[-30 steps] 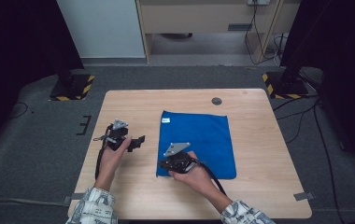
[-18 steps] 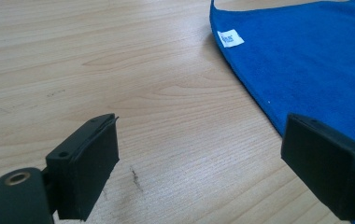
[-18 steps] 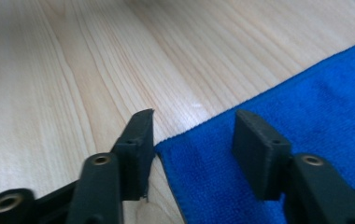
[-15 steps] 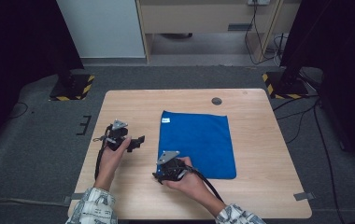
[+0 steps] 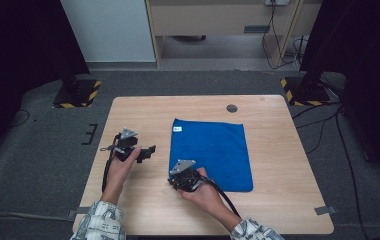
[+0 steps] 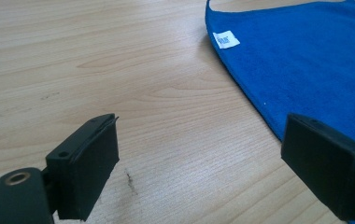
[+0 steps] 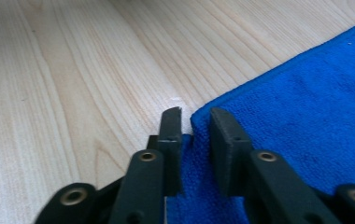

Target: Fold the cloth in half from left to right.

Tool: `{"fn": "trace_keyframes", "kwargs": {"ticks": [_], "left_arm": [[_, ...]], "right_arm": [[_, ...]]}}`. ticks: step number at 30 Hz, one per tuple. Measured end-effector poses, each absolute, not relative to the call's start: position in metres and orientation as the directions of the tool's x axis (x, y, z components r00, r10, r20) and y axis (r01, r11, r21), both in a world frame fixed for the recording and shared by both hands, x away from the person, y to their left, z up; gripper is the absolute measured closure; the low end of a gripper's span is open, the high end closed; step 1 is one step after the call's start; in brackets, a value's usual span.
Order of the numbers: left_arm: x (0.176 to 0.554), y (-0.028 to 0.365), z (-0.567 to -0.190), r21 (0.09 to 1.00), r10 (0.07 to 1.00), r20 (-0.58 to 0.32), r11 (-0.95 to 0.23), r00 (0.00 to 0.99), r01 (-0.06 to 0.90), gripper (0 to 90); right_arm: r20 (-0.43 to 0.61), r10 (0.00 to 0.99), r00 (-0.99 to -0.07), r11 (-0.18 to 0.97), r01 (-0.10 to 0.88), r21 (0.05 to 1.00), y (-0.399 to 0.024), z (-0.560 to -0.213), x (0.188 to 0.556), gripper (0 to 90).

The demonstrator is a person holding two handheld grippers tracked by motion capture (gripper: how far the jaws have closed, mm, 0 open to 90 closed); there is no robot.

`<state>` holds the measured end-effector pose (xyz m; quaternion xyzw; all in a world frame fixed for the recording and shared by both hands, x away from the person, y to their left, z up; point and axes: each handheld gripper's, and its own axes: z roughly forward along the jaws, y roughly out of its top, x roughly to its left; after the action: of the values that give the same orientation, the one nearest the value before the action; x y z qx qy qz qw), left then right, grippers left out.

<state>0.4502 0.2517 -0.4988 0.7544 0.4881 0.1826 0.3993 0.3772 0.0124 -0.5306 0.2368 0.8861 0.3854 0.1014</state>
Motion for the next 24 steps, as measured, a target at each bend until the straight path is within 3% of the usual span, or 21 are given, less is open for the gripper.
{"fn": "trace_keyframes", "kwargs": {"ticks": [6, 24], "left_arm": [[0.453, 0.243, -0.499, 0.777, 0.872, -0.091, -0.240, 0.480, 0.583, 10.5], [0.488, 0.201, -0.486, 0.800, 0.817, -0.061, -0.304, 0.574, 0.518, 12.3]], "right_arm": [[0.023, 0.516, -0.856, 0.577, 0.367, 0.730, 0.011, -0.530, 0.382, 85.9], [0.061, 0.472, -0.880, 0.581, 0.362, 0.729, 0.019, -0.529, 0.365, 86.9]]}}
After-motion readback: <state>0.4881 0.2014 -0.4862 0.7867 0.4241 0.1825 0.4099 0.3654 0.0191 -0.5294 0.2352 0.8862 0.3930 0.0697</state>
